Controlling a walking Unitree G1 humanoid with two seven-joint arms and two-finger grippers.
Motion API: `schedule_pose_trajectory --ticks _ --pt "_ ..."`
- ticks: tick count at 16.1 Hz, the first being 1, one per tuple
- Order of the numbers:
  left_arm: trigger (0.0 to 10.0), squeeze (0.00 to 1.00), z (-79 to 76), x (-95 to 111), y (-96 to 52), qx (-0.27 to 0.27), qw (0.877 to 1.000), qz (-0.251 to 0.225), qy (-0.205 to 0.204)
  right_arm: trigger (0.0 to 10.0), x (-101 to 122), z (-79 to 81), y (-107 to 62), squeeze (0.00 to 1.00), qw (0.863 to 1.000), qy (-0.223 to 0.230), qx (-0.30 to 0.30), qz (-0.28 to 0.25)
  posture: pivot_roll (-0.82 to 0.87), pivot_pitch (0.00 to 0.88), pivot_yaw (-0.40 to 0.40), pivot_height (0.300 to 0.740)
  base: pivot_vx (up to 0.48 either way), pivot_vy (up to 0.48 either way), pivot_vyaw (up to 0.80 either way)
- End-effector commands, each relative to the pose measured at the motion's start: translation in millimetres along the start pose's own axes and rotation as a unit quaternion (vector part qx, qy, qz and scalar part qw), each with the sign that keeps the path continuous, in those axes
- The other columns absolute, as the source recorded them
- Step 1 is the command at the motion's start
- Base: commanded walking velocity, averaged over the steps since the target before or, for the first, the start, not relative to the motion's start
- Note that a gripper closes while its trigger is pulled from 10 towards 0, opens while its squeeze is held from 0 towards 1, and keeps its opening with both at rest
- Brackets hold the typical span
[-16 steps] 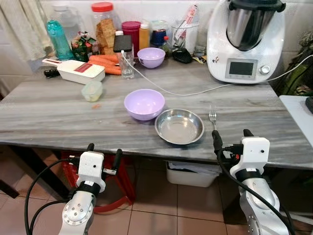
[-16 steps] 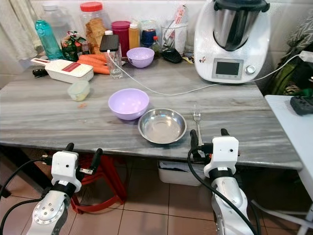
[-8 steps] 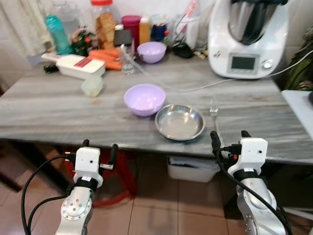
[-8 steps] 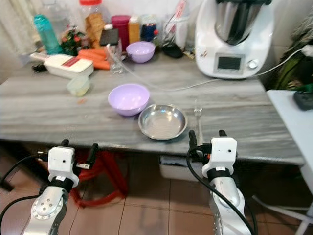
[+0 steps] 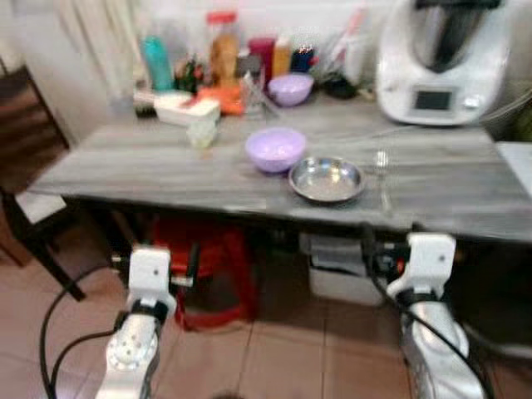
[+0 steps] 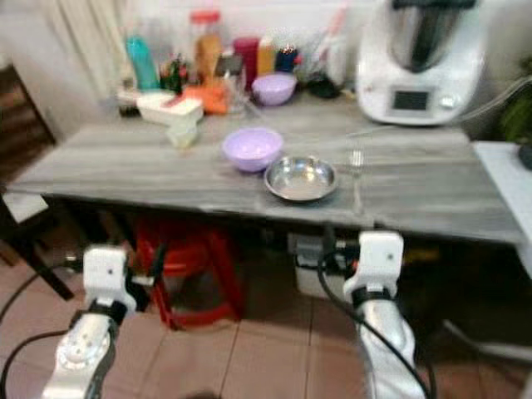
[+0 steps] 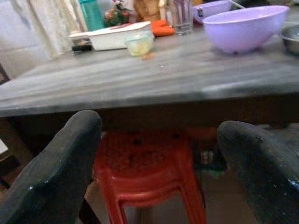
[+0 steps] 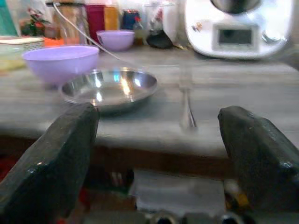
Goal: Setting the table
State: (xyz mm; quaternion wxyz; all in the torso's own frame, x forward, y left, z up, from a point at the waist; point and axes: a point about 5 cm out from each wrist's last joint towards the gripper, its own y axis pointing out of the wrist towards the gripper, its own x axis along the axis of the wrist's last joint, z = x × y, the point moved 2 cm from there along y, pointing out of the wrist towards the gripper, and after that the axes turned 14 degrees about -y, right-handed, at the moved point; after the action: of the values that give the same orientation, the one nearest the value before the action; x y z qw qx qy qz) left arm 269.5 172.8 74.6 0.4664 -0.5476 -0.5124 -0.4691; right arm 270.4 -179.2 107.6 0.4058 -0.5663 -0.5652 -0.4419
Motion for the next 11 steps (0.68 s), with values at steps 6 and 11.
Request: schedule_pose_trajectory --ticks 6,11 --pt "10.0 0.0 -2.8 10.6 12.2 -0.008 1.0 -0.016 0.002 10.0 5.5 -3.4 7.9 0.0 1.0 0.003 -0.01 -0.011 -0.05 0.0 0.078 0.74 -0.304 0.0 0.0" --pt "10.0 0.0 -6.0 12.3 11.6 -0.018 1.0 -0.021 -0.002 10.0 4.1 -0.7 6.1 0.0 1.0 0.004 -0.004 -0.009 -0.04 0.0 0.074 0.74 -0.251 0.0 0.0"
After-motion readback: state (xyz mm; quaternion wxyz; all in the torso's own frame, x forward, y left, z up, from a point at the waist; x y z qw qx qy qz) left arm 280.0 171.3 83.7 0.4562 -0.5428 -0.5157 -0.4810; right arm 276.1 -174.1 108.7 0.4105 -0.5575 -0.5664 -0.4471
